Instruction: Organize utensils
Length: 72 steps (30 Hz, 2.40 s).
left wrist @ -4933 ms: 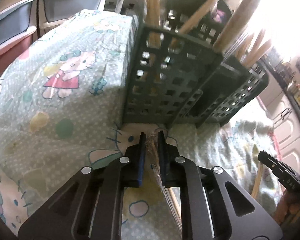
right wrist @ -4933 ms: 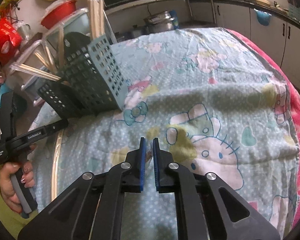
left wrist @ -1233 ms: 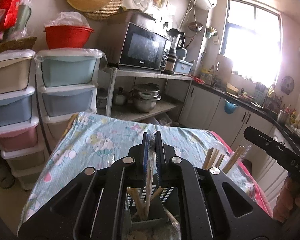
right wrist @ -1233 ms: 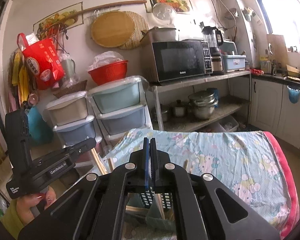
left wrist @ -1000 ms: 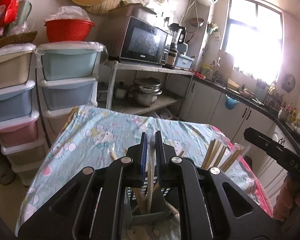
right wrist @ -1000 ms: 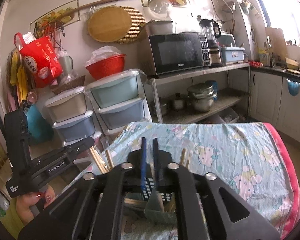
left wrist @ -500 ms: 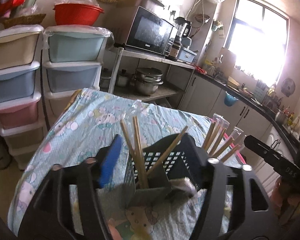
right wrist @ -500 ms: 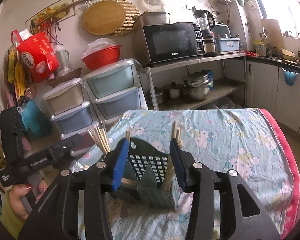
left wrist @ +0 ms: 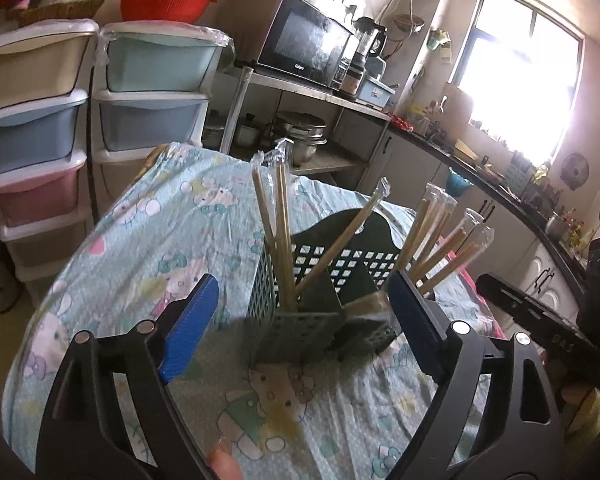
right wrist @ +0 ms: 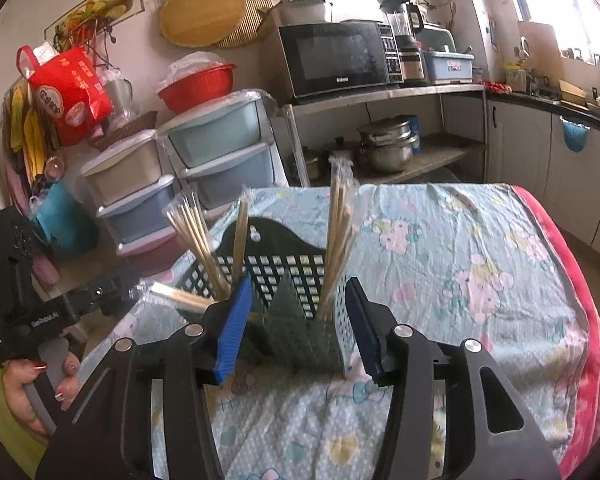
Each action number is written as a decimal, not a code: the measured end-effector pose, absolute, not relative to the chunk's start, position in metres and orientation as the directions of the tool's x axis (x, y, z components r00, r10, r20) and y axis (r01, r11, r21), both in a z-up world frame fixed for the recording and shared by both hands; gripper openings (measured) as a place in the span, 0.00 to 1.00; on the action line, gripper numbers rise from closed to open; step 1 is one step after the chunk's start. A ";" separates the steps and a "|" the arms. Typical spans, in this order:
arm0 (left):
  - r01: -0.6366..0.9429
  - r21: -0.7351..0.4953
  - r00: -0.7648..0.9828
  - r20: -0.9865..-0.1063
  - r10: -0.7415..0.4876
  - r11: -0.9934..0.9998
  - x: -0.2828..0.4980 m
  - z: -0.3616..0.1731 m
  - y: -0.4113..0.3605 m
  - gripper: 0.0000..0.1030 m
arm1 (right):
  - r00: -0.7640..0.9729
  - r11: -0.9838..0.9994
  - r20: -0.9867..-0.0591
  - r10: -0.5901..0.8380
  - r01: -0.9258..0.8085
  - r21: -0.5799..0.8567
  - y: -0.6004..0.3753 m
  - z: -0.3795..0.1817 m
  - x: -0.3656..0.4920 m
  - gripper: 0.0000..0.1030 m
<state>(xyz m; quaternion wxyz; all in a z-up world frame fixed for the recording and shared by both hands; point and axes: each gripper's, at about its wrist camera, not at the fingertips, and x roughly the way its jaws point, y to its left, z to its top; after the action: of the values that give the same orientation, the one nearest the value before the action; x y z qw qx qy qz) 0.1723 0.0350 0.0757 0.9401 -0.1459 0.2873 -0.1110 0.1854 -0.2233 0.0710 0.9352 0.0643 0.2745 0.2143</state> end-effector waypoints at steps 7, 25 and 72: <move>0.131 -0.359 0.811 -0.498 -0.308 0.924 0.158 0.073 0.037 0.89 | 0.741 0.900 -0.510 0.436 -0.368 0.234 -0.222 0.060 0.176 0.48; 0.145 -0.327 0.747 -0.582 -0.320 0.934 0.132 0.020 0.016 0.89 | 0.696 0.918 -0.600 0.394 -0.329 0.221 -0.227 0.009 0.152 0.59; 0.140 -0.155 0.915 -0.358 -0.188 0.978 0.070 0.004 -0.020 0.90 | 0.954 0.974 -0.200 0.224 -0.224 0.024 -0.242 -0.003 0.058 0.93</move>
<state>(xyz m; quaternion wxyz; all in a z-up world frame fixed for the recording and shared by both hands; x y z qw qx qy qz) 0.0700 -0.0202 0.0044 0.9764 -0.0630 0.1886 -0.0839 0.0580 -0.2419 -0.0028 0.9884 0.0005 0.1015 0.1133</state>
